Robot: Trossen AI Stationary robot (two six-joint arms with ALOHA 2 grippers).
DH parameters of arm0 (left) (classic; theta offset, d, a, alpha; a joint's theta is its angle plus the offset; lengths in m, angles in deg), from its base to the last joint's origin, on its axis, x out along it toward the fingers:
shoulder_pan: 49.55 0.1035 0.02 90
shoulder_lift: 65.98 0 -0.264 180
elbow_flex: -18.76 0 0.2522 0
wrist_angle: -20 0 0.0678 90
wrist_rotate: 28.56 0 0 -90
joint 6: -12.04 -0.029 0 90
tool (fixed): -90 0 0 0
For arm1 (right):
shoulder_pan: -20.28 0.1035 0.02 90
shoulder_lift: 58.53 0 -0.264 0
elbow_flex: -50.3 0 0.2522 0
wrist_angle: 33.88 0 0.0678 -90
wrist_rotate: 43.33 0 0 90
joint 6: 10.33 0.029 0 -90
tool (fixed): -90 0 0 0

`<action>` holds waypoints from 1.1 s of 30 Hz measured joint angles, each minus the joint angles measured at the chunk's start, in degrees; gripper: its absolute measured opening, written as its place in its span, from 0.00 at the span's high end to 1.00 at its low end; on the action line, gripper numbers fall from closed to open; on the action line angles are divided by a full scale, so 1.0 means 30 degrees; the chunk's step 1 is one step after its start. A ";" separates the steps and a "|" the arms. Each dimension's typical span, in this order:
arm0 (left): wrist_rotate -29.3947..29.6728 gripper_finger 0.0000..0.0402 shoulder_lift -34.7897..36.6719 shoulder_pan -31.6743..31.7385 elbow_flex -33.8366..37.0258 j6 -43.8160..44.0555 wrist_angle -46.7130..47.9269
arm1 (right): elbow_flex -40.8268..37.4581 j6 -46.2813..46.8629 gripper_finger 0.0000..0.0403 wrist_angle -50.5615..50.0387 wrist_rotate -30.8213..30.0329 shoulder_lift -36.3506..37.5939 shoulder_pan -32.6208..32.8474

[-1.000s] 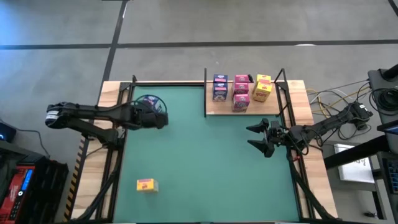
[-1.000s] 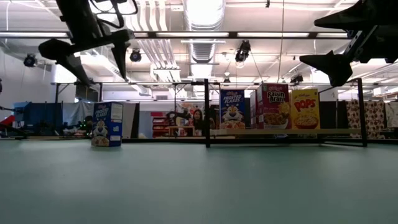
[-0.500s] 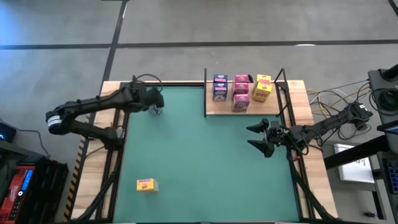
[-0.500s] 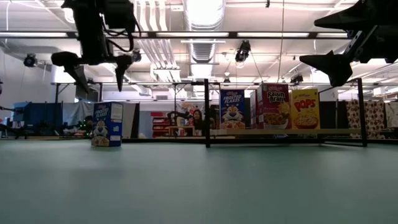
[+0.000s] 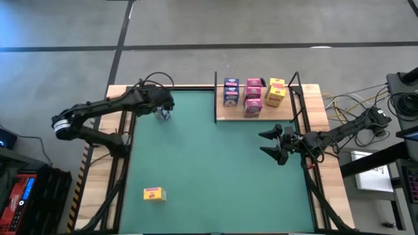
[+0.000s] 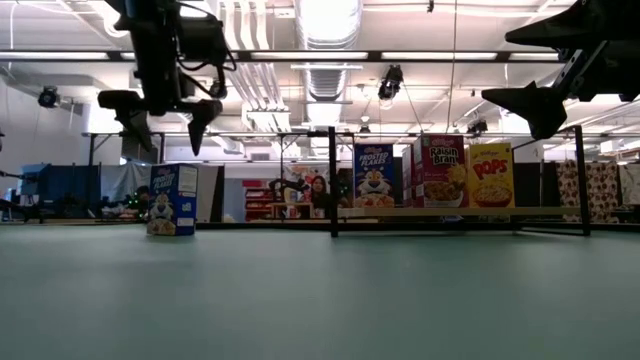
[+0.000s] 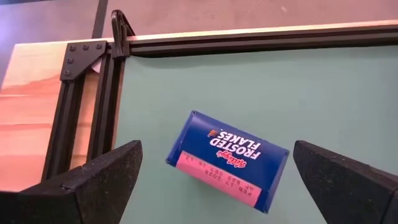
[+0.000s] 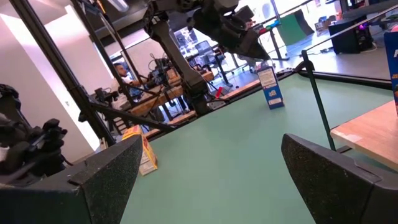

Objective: Stack cereal on shelf
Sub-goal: Move the blue cereal box to the center

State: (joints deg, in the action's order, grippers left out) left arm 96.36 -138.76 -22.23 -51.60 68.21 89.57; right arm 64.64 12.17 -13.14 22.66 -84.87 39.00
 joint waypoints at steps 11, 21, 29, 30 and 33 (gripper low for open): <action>0.0015 0.00 -0.1689 0.0705 0.0007 -0.0416 -0.0739 | 0.0000 -0.0003 0.07 0.0000 0.0000 0.0000 0.0003; -0.1020 0.00 -0.2328 0.1438 -0.0080 -0.0185 -0.0936 | -0.0002 -0.0005 0.07 0.0000 0.0000 0.0005 0.0002; -0.1761 0.00 -0.1121 0.1365 0.0029 0.0297 0.0083 | 0.0000 0.0000 0.07 0.0000 0.0000 0.0003 0.0004; -0.1893 0.00 -0.0997 0.1345 0.0042 0.0165 0.0117 | -0.0004 0.0000 0.07 0.0000 0.0000 0.0000 0.0007; -0.2383 0.00 -0.0703 0.1236 0.0058 -0.0749 0.0077 | 0.0000 0.0000 0.07 0.0000 0.0000 0.0002 0.0007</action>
State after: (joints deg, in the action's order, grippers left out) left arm 89.21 -140.87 -18.52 -51.43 65.96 89.80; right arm 64.64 12.17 -13.14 22.66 -84.87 39.02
